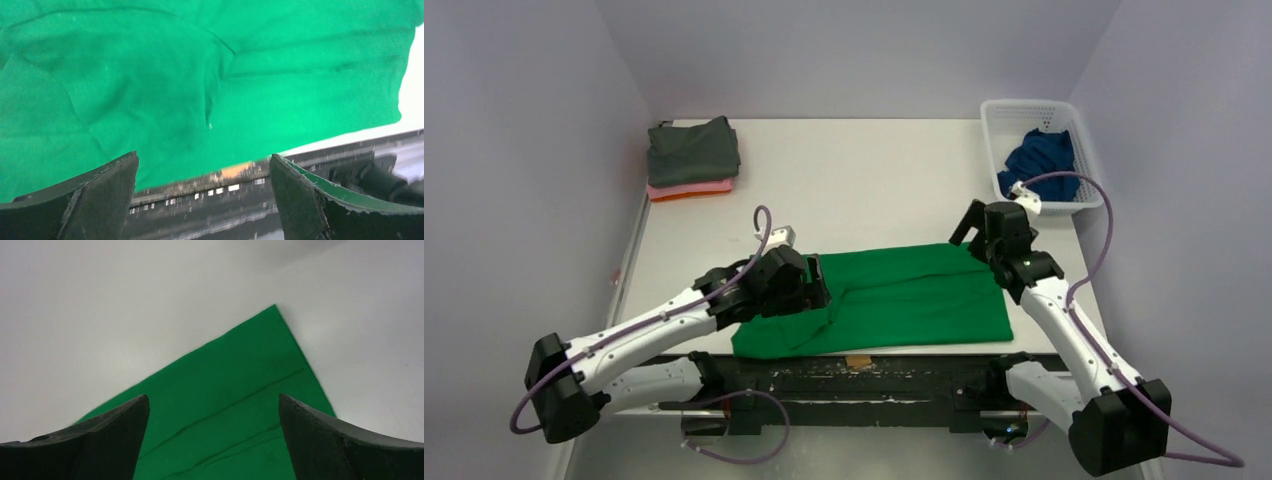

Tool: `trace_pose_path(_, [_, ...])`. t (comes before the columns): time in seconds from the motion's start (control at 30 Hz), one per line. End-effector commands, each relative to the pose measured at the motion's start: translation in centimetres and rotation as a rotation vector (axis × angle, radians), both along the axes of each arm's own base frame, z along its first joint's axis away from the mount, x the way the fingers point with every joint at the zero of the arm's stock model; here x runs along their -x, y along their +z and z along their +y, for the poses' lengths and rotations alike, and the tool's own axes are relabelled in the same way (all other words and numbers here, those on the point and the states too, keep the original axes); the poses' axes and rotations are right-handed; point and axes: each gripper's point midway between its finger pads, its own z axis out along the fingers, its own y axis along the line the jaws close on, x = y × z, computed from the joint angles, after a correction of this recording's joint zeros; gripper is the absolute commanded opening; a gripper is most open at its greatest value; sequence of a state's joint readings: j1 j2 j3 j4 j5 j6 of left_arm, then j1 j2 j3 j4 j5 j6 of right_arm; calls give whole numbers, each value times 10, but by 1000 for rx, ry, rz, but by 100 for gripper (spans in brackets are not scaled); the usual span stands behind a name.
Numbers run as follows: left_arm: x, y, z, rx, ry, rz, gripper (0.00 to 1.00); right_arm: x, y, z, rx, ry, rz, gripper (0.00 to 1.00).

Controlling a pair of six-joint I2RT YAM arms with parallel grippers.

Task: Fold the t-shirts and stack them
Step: Fold the other side of the tshirt into a rectangle, then rotate the tshirt 90 degrees

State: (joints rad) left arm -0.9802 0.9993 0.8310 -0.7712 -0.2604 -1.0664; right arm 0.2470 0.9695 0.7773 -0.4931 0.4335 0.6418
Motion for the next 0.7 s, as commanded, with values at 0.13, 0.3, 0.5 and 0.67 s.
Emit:
trace_pose_path(0.13, [-66,-65,-32,231,128,89,100,-12,-56,105,-303,455,81,99])
trace_pose_path(0.3, [-97,-104,-33,190,219,165,100,-14,-86,102,-271,431,143,99])
trace_pose_path(0.5, [-167,-115,-30,187,264,216,100,-36,-102,101,-243,392,171,99])
trace_pose_path(0.67, [-242,-103,-32,201,258,243,100,-49,-100,102,-231,385,195,98])
